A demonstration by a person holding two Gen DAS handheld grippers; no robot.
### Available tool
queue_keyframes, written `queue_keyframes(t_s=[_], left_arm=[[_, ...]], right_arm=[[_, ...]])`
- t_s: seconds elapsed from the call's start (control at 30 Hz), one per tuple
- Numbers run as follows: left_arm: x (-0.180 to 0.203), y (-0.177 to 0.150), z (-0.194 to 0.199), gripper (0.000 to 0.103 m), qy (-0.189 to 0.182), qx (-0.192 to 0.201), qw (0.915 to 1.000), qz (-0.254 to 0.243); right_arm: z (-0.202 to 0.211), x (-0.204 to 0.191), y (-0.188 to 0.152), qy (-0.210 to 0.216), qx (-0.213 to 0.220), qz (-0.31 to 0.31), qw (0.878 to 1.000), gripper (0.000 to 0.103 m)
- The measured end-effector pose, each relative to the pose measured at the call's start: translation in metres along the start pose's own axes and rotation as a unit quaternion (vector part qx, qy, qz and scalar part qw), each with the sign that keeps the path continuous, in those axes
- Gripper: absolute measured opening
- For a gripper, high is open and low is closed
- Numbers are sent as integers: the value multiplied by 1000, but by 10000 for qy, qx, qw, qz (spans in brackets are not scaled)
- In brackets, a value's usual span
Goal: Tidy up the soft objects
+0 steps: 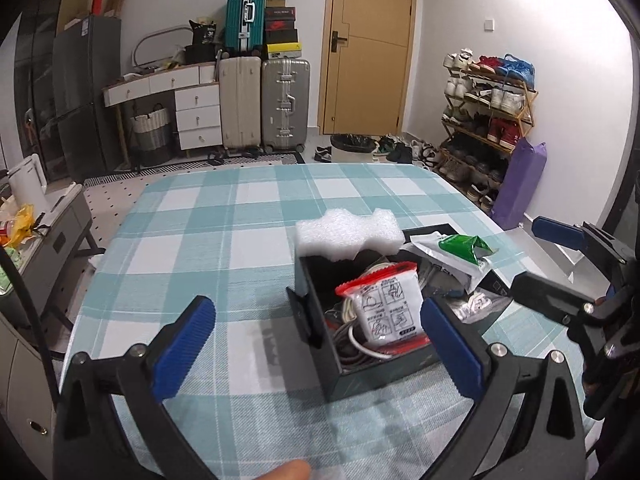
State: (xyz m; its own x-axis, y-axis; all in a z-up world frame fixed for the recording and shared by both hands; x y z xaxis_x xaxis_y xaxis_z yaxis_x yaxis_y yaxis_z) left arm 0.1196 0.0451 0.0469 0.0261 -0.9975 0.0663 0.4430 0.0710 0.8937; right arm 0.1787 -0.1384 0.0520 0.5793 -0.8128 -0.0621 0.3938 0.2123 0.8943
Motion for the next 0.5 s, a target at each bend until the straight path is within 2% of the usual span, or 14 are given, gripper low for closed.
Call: queue_keyframes(t_s=[0.27, 0.5], left_arm=[[6, -13, 16, 103, 30, 198, 9998, -87], [15, -24, 15, 103, 37, 221, 9996, -157]], right_arm=[[20, -7, -9, -17, 303, -106, 9995, 102], [27, -9, -19, 22, 429, -154, 9990, 102]])
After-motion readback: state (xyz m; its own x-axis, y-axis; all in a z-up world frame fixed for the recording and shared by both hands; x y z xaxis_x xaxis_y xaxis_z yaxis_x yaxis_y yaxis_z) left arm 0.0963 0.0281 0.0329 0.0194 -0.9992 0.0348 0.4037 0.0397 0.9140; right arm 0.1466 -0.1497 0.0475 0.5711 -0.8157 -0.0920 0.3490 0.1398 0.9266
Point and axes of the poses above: each gripper's, at about its wrist camera, not at the fingertips, and z roughly against the way its jaws point, x to its right, y to its top, the point moved 2 cm from there along -z, roughly the way its jaws point, and after that the axes turned 10 degrees about x, right-handed, at the moved point
